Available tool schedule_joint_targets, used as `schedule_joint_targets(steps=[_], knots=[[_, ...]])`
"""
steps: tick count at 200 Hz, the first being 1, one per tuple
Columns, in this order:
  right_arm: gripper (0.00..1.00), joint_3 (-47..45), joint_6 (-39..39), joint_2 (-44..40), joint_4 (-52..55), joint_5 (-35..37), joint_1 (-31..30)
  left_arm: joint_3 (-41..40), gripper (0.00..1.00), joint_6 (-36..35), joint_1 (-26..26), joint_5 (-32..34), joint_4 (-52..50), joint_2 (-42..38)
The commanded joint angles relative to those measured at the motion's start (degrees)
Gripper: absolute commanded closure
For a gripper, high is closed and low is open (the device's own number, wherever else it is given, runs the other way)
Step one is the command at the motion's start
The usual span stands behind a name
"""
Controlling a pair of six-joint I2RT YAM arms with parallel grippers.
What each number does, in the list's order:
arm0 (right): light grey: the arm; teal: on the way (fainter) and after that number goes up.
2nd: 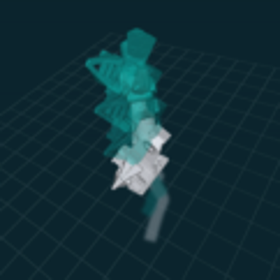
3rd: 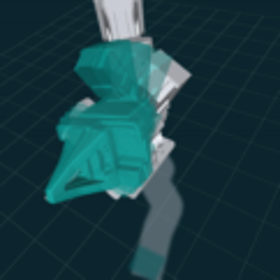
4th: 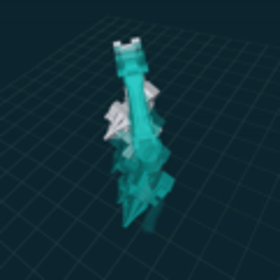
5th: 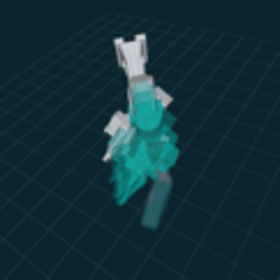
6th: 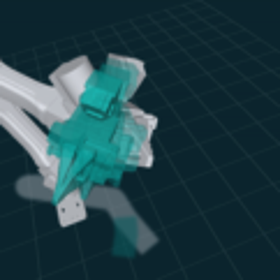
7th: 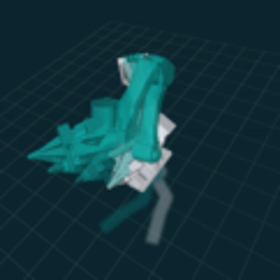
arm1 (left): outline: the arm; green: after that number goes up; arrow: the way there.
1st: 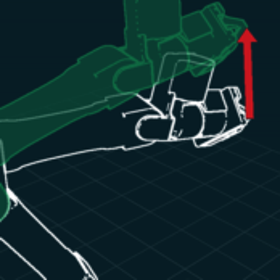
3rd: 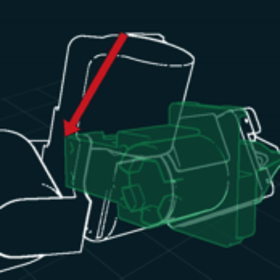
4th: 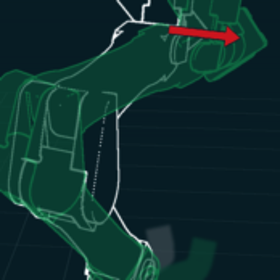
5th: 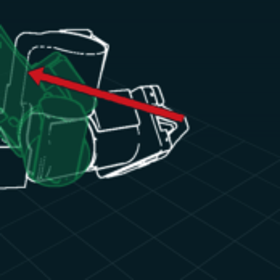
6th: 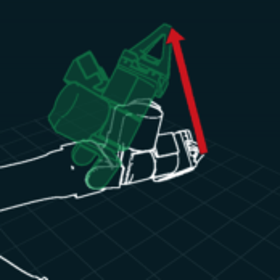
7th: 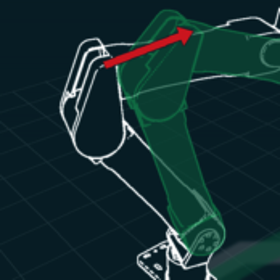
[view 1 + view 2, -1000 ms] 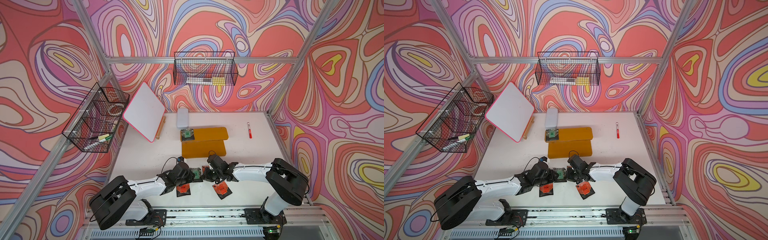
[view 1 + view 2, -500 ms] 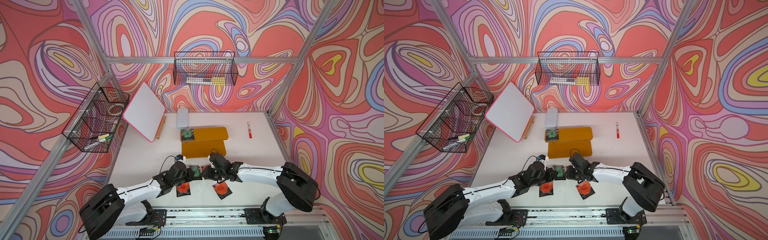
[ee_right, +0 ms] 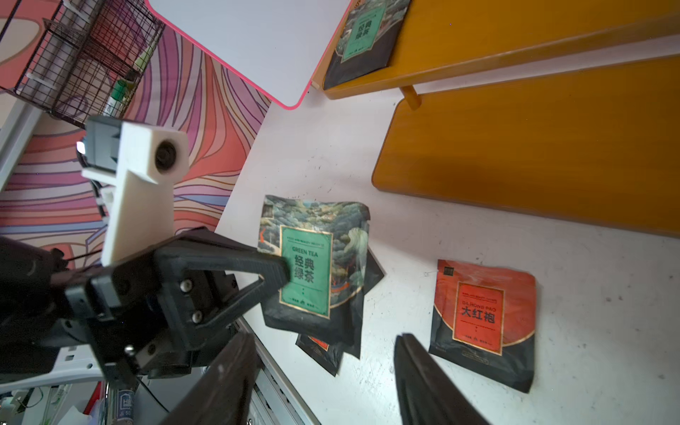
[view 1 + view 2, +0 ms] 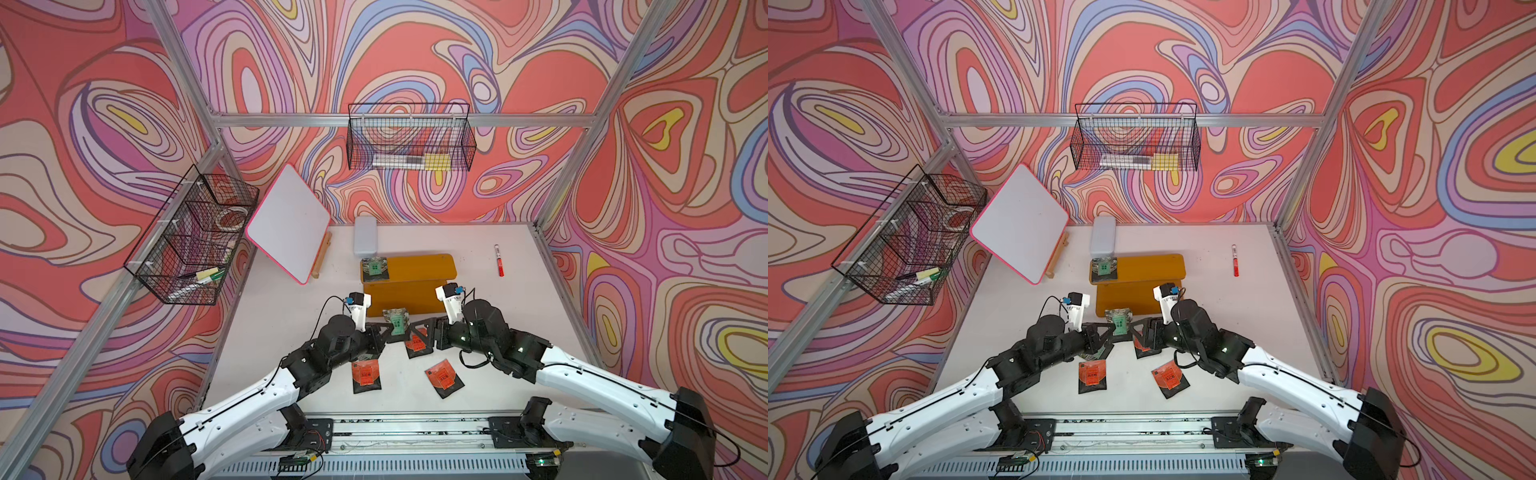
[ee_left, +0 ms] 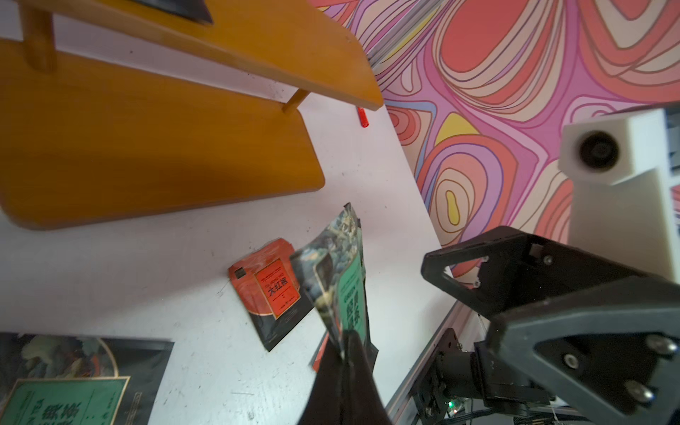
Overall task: Place the tea bags on the shelf by color
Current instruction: Pick up the tea bag from the center of the board, then place the tea bag on the shelf.
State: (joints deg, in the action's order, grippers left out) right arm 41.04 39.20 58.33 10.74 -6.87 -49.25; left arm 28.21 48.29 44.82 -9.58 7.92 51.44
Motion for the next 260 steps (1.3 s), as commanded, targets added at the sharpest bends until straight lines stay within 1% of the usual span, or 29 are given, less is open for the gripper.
schedule_joint_targets(steps=[1,17,32,48,55,74,92,118,144,176,196,206,223,260], knots=[[0.39,2.92,-2.96,0.5,3.45,-0.64,-0.21,4.4,1.0,-2.98,-1.81,-6.57,0.41,-0.04],[0.43,4.58,-3.51,0.91,3.73,-2.65,0.26,5.44,1.0,-2.36,-4.13,-10.14,1.32,-0.27],[0.43,5.1,-3.47,0.51,2.66,-4.71,1.11,5.8,1.0,-1.45,-6.33,-12.93,2.79,-0.58],[0.44,5.05,-2.32,-0.03,0.68,-8.53,3.76,5.89,1.0,-0.28,-8.34,-15.76,4.51,-0.83],[0.46,4.79,-1.71,-0.21,-0.75,-11.44,5.49,5.9,1.0,0.24,-8.96,-16.67,5.17,-0.91],[0.49,3.73,0.84,-0.66,-5.84,-17.97,9.42,6.0,1.0,1.14,-9.91,-18.22,6.59,-0.99],[0.49,4.49,1.54,0.35,-7.59,-20.09,10.71,6.35,1.0,1.99,-10.47,-19.29,7.7,-0.79],[0.55,5.99,2.33,3.11,-10.23,-23.31,11.17,6.6,1.0,3.55,-11.39,-21.14,10.03,-0.42],[0.59,7.47,2.8,4.95,-10.88,-24.61,11.64,7.11,1.0,4.0,-11.69,-21.88,10.27,-0.48],[0.67,8.75,3.74,6.65,-12.65,-26.72,11.99,7.31,1.0,4.96,-12.25,-23.12,11.85,-0.08],[0.75,9.13,4.44,7.32,-13.48,-27.51,12.22,7.51,1.0,5.06,-12.56,-23.46,12.03,0.03],[0.81,9.24,4.56,7.42,-13.72,-27.66,12.21,7.5,1.0,5.06,-12.73,-23.54,12.03,-0.02],[0.89,9.24,5.0,7.26,-14.24,-27.78,12.4,7.56,1.0,5.14,-12.91,-23.8,12.29,0.23],[0.98,9.41,5.12,7.32,-14.04,-27.89,12.5,7.93,1.0,5.14,-13.32,-24.38,12.64,0.84]])
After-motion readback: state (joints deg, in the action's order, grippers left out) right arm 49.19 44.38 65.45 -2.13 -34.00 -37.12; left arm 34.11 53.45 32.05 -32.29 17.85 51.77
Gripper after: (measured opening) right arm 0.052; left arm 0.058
